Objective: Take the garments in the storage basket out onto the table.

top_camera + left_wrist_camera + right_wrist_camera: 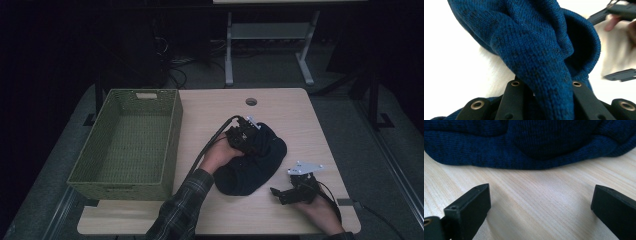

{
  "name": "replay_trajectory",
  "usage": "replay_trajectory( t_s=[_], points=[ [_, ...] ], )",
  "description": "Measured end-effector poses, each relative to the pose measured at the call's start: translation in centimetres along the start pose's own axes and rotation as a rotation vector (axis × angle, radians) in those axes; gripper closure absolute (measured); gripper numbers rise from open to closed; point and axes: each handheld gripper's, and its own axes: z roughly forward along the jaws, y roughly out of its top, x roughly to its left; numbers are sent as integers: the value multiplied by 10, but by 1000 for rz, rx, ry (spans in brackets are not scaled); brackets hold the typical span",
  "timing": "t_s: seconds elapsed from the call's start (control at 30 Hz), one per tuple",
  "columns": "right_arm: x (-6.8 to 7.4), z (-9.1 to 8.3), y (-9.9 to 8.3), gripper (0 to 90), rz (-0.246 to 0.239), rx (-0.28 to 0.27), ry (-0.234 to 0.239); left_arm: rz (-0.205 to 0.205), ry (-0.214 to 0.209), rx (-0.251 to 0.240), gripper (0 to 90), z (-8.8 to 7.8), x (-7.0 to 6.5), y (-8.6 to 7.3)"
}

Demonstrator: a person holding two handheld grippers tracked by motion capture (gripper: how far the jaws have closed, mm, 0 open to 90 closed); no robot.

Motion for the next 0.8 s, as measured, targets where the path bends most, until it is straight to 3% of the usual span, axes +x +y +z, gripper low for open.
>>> replay_trajectory(
  t_s=[0.2, 0.37, 0.47, 0.57, 0.6, 0.63, 0.8],
  points=[
    [0, 0, 0, 23, -4, 1, -2, -25, 15, 30, 760, 20, 8, -4],
    [0, 0, 0, 23, -5, 0, -2, -35, 8, 27, 713, 24, 11, -6],
    [0, 0, 0, 23, -5, 0, -2, -24, 12, 15, 635, 19, 11, -5],
    [0, 0, 0, 23, -4, 1, -2, -2, 32, 7, 457, 10, 11, -2],
    [0, 0, 0, 23, -4, 1, -2, -8, 30, -11, 457, 7, 11, -1],
    [0, 0, 0, 23, -6, 1, -1, -13, 33, -34, 393, -2, 14, 1],
    [0, 0, 0, 23, -4, 2, -2, -9, 48, -45, 311, -16, 14, 4]
  ],
)
